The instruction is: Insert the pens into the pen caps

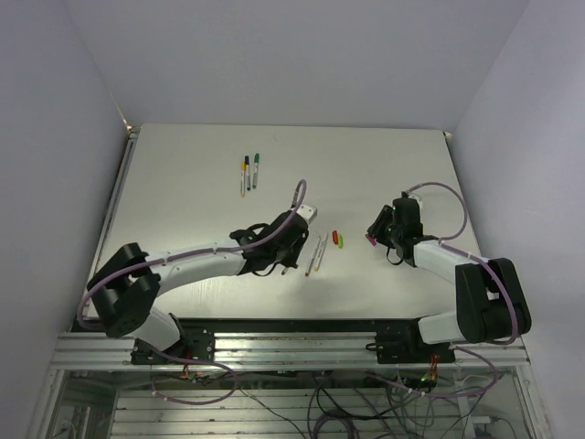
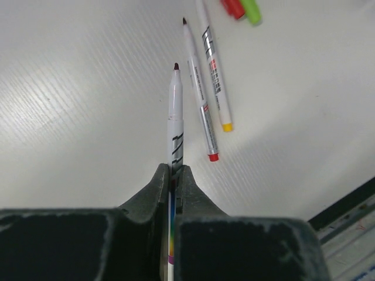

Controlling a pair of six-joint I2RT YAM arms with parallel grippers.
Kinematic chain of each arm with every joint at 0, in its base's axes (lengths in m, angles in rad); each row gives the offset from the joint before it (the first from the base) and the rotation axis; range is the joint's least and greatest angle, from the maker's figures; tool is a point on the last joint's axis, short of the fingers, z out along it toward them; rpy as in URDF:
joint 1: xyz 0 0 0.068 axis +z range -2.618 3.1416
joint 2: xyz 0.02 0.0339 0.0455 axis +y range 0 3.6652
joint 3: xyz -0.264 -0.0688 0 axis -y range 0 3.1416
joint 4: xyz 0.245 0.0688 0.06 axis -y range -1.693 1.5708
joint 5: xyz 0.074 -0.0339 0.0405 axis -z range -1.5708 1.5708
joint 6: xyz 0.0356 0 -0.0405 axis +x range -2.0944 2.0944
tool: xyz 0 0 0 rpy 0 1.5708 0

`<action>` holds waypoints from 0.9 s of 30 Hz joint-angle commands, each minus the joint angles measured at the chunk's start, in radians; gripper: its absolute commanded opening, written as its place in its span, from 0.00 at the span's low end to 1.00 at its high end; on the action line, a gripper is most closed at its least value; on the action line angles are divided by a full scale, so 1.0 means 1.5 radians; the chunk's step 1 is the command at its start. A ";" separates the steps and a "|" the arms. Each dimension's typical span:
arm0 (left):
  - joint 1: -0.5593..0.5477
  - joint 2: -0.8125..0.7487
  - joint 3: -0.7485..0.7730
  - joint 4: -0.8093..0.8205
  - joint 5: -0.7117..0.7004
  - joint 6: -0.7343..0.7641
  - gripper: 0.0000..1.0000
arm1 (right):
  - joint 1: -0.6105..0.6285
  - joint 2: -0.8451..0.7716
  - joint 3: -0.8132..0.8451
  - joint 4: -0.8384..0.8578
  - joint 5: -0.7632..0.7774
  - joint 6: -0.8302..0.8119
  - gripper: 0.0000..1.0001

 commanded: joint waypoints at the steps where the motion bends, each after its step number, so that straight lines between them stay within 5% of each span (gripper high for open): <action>1: -0.001 -0.050 0.015 -0.030 0.017 0.006 0.07 | -0.003 0.016 0.023 -0.033 -0.012 -0.025 0.39; 27: 0.016 -0.109 -0.032 0.016 0.043 -0.017 0.07 | 0.016 0.041 0.028 -0.098 -0.025 -0.015 0.36</action>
